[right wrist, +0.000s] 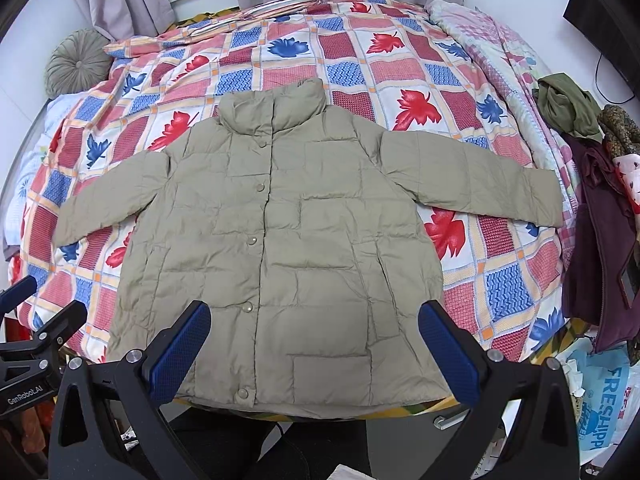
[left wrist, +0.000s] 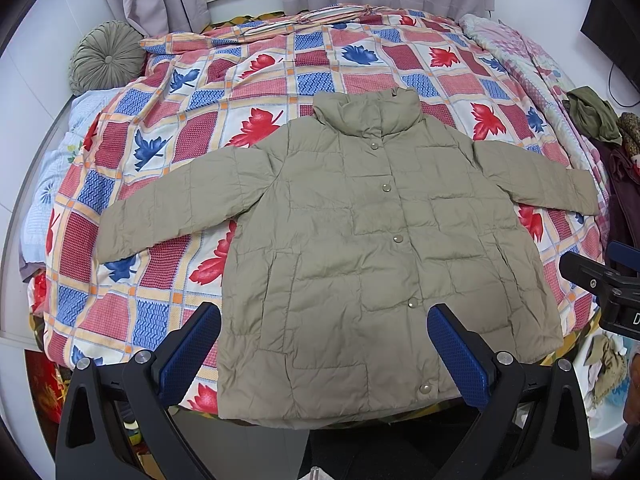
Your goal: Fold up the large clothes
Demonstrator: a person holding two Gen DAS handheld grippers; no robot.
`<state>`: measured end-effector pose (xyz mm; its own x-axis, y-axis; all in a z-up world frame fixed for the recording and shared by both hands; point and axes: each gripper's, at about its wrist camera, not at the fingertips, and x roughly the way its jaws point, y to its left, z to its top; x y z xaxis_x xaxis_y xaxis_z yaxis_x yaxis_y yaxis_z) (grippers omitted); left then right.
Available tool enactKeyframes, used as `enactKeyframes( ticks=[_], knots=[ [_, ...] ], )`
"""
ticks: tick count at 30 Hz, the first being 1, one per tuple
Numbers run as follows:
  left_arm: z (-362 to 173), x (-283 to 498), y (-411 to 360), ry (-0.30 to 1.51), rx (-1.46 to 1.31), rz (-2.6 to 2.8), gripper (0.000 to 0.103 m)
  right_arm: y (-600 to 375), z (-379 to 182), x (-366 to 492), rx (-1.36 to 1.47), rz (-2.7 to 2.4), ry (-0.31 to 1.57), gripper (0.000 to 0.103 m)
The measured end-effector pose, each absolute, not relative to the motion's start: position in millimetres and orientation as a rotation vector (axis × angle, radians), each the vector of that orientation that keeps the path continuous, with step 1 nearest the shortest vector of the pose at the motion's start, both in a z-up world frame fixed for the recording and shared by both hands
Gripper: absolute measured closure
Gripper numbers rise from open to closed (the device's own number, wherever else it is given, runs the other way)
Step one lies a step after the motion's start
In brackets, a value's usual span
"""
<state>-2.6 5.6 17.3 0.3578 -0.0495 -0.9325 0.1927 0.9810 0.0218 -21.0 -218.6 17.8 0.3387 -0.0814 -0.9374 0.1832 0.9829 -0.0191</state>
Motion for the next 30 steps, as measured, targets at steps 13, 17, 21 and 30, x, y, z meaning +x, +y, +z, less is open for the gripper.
enactKeyframes(
  ticks=[13, 17, 21, 30],
  knots=[
    [17.1, -3.1, 6.0, 1.195, 0.135, -0.157, 0.0, -219.7, 16.7, -20.3, 0.095, -0.173, 1.213, 0.0],
    [17.1, -3.1, 5.7, 1.195, 0.135, -0.157, 0.0, -219.3, 16.8, -20.2, 0.095, -0.173, 1.212, 0.0],
    [17.1, -3.0, 6.2, 1.195, 0.135, -0.157, 0.0, -219.0, 16.8, -20.1, 0.094, -0.173, 1.213, 0.0],
    [17.0, -3.1, 6.1, 1.195, 0.135, -0.157, 0.0, -217.4, 17.8, -20.4, 0.095, -0.173, 1.212, 0.0]
  ],
)
